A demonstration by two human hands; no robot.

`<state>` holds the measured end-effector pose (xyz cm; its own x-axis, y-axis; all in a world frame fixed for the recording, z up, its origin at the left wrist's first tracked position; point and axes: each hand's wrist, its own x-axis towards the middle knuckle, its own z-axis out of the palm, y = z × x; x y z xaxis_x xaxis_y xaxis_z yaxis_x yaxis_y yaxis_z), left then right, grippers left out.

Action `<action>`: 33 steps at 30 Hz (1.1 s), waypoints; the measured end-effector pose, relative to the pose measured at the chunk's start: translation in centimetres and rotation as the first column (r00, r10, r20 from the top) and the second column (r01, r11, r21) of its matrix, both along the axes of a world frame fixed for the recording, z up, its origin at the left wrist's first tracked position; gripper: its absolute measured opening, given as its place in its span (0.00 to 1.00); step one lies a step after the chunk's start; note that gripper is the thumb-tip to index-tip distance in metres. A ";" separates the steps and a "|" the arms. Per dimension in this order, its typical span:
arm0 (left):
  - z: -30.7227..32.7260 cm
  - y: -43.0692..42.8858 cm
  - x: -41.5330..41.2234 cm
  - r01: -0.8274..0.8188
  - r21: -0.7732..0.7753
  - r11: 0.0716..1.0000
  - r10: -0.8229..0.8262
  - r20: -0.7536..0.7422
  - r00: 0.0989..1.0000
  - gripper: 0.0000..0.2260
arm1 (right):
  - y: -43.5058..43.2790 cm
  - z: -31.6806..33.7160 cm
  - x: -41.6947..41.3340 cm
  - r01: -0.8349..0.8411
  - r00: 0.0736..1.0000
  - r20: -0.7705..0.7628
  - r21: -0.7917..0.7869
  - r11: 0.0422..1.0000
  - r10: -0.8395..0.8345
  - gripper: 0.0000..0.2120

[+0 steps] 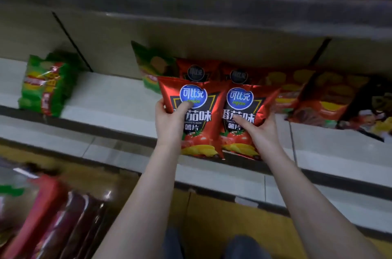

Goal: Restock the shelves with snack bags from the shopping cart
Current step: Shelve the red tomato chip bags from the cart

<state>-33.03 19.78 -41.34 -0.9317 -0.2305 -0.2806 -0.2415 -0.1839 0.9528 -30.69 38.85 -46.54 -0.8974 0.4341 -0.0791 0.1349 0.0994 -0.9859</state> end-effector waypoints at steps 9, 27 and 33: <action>-5.9 -0.7 -4.0 0.031 0.039 0.999 -0.020 -0.262 0.965 0.20 | 0.2 -5.4 -4.4 0.079 0.970 -0.232 0.045 0.996 -0.067 0.38; -8.0 -2.0 -9.9 0.068 -0.113 0.991 -0.100 -0.312 0.945 0.20 | 0.7 -7.2 -5.7 0.113 0.974 -0.204 0.065 0.991 -0.098 0.39; -9.8 -1.1 -11.8 0.034 -0.165 0.986 -0.088 -0.332 0.939 0.27 | 1.2 -8.1 -6.8 0.110 0.975 -0.199 0.041 0.993 -0.100 0.38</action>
<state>-44.87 18.71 -51.15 -0.9787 -0.1860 0.0867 0.0925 -0.0229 0.9954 -37.49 40.10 -54.65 -0.8423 0.5258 0.1191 -0.0485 0.1461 -0.9881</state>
